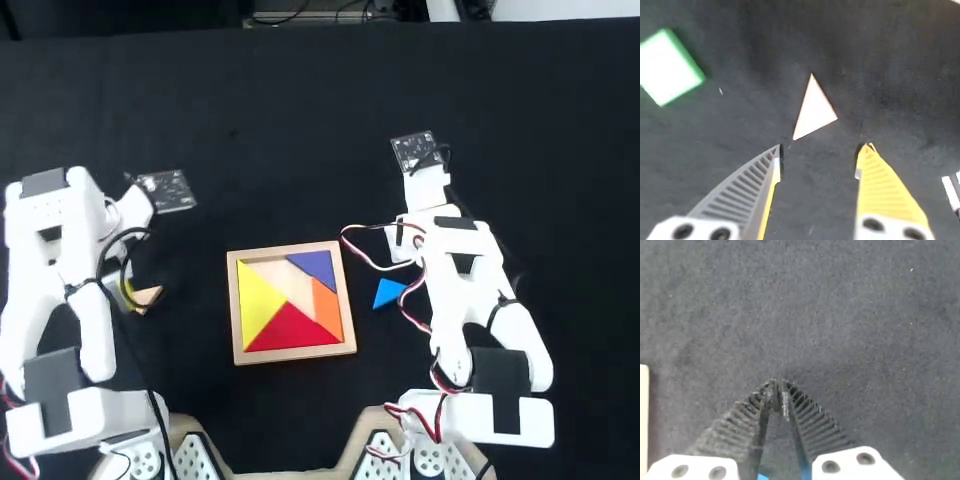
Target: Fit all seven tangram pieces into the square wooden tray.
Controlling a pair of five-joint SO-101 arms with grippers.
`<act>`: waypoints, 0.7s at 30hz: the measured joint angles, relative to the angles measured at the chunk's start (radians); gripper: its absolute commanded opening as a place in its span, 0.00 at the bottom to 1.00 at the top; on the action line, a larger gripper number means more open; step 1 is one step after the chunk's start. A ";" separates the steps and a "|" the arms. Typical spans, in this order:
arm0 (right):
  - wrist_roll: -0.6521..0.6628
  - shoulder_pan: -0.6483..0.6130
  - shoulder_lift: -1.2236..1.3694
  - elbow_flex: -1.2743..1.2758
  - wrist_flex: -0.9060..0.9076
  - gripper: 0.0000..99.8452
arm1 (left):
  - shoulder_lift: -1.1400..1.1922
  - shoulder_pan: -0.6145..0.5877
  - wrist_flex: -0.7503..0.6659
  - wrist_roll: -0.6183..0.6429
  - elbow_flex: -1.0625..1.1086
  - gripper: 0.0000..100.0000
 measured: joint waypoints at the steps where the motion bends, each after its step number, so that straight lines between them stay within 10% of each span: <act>1: 0.000 0.000 0.000 0.000 0.000 0.01 | 0.000 -0.003 -0.028 0.000 0.032 0.24; 21: 0.000 0.000 0.000 0.000 0.000 0.01 | 0.000 0.071 -0.351 0.000 0.293 0.27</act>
